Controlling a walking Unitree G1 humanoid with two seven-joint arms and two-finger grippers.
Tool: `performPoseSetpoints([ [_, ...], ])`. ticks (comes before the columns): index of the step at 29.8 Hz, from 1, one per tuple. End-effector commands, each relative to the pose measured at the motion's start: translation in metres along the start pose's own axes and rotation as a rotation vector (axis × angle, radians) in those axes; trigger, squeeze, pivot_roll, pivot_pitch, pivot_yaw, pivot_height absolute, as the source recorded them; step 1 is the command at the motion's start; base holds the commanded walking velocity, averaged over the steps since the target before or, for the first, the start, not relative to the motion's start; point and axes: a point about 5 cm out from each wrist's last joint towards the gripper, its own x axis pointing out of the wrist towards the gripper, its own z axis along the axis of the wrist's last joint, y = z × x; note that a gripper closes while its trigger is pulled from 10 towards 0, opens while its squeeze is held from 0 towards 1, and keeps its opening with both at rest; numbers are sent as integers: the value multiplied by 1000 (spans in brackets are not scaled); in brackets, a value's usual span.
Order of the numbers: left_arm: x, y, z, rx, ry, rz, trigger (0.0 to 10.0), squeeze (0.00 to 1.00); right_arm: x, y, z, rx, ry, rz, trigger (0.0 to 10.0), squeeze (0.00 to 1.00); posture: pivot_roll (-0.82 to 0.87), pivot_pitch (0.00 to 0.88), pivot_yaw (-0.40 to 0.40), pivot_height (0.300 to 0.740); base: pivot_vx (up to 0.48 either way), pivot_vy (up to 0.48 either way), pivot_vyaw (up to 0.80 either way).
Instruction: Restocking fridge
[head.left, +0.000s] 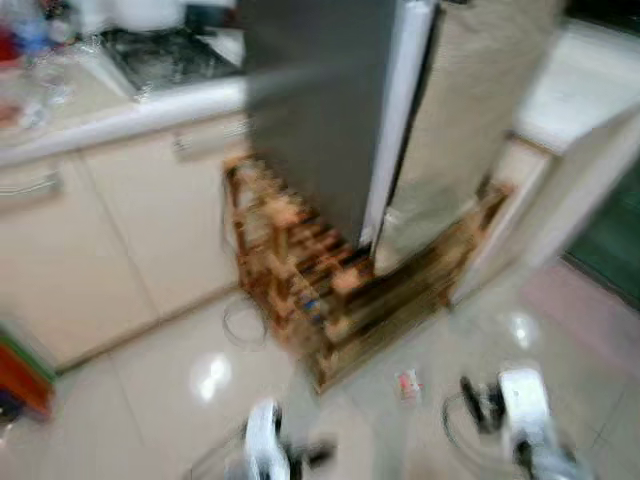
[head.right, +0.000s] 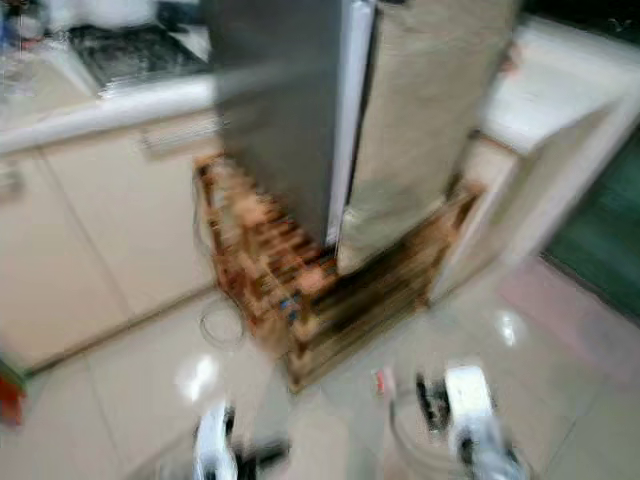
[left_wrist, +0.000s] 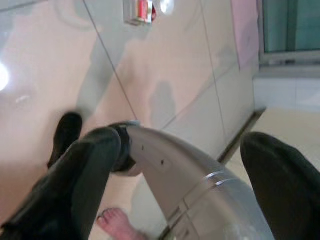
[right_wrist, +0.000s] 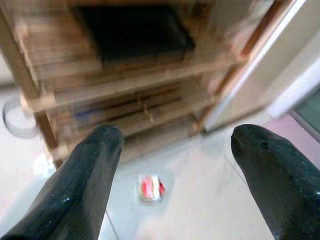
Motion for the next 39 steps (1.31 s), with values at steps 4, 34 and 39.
performPoseSetpoints([
  [4, -111, -438, 118, 926, -510, -1224, 10000, 0, -3, 6, -4, 15, 13, 13, 10000, 0, -12, 0, 0, 740, 0, 0, 0],
  [34, -43, -304, 199, 816, -681, -515, 10000, 0, 35, 41, 55, 57, -169, 133, 10000, 0, 71, 18, 21, 740, 0, 0, 0],
  [39, -43, -304, 199, 816, -681, -515, 10000, 0, 35, 41, 55, 57, -169, 133, 10000, 0, 71, 18, 21, 740, 0, 0, 0],
])
